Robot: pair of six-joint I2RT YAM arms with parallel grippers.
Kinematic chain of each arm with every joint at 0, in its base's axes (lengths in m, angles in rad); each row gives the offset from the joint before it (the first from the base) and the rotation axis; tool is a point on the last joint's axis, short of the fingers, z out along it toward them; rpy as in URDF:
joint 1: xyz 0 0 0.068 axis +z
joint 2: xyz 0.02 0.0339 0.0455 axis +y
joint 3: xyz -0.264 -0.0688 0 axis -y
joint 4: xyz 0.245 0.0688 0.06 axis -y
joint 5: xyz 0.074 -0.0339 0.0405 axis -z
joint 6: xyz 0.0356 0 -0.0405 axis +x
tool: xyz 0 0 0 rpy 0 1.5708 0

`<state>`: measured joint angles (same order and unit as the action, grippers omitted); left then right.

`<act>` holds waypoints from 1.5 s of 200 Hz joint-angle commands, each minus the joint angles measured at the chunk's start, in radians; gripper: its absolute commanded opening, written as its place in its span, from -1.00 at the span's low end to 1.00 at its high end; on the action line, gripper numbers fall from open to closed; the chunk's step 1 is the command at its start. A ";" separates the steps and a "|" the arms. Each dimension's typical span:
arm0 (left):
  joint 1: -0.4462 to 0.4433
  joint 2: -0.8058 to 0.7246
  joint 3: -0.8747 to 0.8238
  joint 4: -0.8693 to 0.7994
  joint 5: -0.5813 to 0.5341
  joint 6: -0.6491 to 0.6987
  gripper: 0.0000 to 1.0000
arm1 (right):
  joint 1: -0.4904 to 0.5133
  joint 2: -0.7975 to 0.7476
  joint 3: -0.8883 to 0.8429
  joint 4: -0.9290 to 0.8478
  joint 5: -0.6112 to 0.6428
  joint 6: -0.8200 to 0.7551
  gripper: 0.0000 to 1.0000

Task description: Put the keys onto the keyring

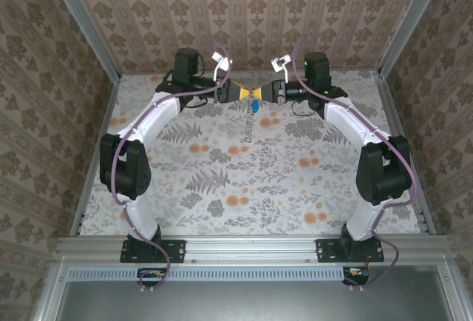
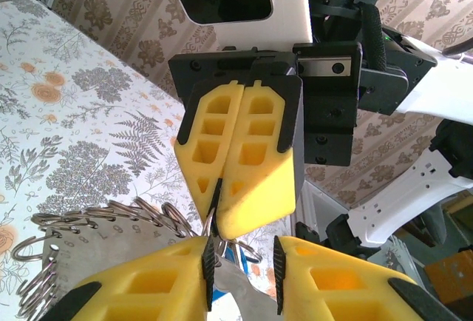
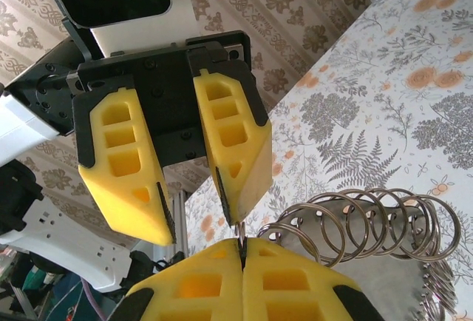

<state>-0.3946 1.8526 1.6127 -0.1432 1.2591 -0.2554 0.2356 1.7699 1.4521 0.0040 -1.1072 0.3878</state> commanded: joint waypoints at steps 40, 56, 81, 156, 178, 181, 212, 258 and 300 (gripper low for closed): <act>-0.012 0.026 0.036 -0.019 0.006 0.031 -0.42 | -0.001 0.001 0.022 0.014 -0.028 -0.017 -1.00; -0.006 0.028 0.029 -0.014 -0.005 0.030 -0.42 | -0.001 -0.002 0.019 0.013 -0.028 -0.019 -1.00; 0.019 0.011 -0.007 0.063 -0.019 -0.018 -0.42 | -0.001 -0.006 0.019 0.002 -0.020 -0.026 -1.00; 0.018 0.003 -0.029 0.106 -0.024 -0.046 -0.37 | 0.001 0.003 0.012 0.060 -0.022 0.017 -1.00; 0.000 0.016 -0.019 0.097 -0.024 -0.038 -0.37 | 0.003 0.005 0.014 0.067 -0.022 0.024 -1.00; -0.001 0.019 -0.017 0.097 -0.024 -0.036 -0.37 | 0.003 0.005 0.013 0.067 -0.022 0.023 -1.00; -0.018 0.031 -0.003 0.096 -0.024 -0.038 -0.37 | 0.003 0.005 0.010 0.066 -0.021 0.024 -1.00; -0.024 0.028 0.001 0.095 -0.032 -0.038 -0.38 | 0.002 0.005 0.006 0.063 -0.022 0.018 -1.00; -0.020 0.030 0.004 0.103 -0.036 -0.046 -0.52 | 0.003 0.007 0.000 0.062 -0.021 0.016 -1.00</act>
<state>-0.4137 1.8702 1.5799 -0.0406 1.2228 -0.3168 0.2340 1.7702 1.4521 0.0261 -1.1072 0.3996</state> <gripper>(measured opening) 0.256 0.065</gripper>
